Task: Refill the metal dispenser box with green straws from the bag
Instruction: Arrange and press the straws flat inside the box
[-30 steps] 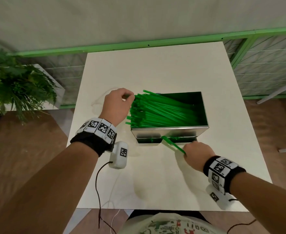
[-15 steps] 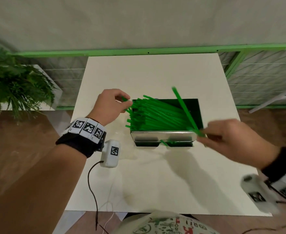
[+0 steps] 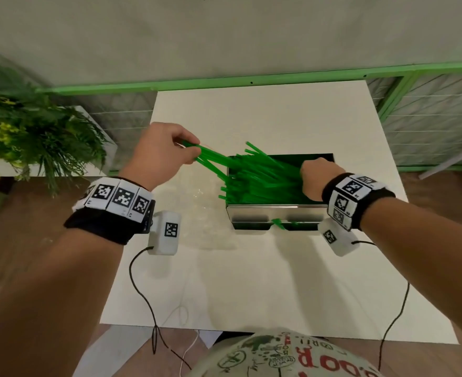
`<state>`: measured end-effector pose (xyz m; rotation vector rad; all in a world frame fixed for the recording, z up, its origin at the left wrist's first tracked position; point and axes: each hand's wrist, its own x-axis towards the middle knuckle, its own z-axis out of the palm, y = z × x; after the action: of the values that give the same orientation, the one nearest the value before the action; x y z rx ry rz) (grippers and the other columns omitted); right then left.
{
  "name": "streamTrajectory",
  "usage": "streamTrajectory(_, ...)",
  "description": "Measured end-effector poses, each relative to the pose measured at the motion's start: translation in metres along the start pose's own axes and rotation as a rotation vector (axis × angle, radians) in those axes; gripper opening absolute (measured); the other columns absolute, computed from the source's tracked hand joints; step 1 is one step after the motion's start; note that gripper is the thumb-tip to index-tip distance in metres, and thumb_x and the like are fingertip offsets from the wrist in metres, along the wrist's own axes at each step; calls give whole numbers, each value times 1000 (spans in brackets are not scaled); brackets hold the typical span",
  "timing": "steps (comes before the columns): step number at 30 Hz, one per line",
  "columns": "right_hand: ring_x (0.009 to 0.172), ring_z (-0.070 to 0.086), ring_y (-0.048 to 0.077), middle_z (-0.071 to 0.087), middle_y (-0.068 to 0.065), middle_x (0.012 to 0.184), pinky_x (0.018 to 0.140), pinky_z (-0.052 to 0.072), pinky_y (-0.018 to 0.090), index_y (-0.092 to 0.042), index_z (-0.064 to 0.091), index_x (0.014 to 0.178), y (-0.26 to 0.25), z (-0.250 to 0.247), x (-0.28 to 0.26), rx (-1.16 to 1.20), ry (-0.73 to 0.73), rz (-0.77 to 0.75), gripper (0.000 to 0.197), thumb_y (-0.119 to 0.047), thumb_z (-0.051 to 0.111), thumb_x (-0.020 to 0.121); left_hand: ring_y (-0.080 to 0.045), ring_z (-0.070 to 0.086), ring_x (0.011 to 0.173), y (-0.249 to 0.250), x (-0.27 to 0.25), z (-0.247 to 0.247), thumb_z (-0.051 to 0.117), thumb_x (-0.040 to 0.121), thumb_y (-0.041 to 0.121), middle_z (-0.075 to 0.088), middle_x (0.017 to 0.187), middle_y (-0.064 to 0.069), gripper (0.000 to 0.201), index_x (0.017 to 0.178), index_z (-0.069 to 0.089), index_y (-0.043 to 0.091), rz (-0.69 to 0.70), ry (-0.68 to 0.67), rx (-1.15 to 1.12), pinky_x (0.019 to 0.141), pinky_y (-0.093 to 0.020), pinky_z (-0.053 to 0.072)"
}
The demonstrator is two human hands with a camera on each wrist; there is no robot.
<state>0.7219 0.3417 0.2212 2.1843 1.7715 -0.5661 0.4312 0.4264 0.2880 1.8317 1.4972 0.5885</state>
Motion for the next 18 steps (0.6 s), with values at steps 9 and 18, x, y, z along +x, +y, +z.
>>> streamTrajectory(9, 80, 55, 33, 55, 12, 96, 68, 49, 37, -8, 53, 108, -1, -7, -10, 65, 59, -22, 23, -15, 56, 86, -22, 78, 78, 16, -7, -24, 82, 84, 12, 77, 81, -8, 11, 94, 79, 15, 50, 2, 72, 84, -43, 63)
streamTrajectory(18, 80, 58, 31, 51, 12, 100, 63, 48, 37, -11, 49, 111, -21, -10, -23, 113, 56, -230, 31, 0, 54, 82, -27, 76, 81, 30, -8, -30, 81, 85, 18, 76, 79, -5, 11, 95, 78, 21, 98, -28, 136, 77, -40, 62)
